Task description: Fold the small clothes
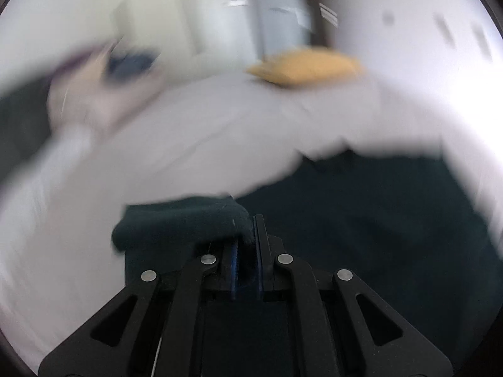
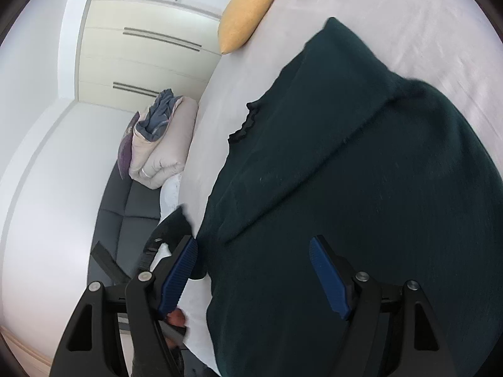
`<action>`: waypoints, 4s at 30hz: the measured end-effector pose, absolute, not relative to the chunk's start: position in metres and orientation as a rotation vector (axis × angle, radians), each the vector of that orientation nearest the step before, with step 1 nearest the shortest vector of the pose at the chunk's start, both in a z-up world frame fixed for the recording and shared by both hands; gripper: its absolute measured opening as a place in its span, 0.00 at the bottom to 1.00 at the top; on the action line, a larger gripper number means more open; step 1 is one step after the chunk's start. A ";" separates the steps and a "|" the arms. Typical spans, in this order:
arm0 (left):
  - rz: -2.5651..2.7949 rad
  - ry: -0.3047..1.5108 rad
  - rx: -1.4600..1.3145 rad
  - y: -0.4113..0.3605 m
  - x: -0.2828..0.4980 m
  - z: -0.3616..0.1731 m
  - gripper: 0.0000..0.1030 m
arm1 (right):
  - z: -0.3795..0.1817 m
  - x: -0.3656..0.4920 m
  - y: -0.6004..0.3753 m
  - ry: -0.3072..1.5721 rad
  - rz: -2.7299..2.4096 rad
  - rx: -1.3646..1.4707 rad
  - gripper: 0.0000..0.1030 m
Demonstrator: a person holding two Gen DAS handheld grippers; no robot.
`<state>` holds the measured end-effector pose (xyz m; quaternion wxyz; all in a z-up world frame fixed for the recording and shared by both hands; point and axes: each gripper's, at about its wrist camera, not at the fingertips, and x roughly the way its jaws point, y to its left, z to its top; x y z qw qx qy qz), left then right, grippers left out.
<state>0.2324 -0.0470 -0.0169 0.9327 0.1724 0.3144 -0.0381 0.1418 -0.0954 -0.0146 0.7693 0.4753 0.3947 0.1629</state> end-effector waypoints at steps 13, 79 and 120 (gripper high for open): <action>-0.118 0.624 0.860 -0.121 0.188 -0.125 0.06 | -0.010 0.255 -0.035 1.022 0.490 0.846 0.75; -0.167 1.011 -0.089 0.195 0.329 -0.058 0.07 | -0.031 0.319 -0.079 1.181 0.347 0.556 0.09; -0.468 1.089 -0.755 0.224 0.352 -0.130 0.07 | -0.047 0.313 -0.104 1.144 0.375 0.716 0.07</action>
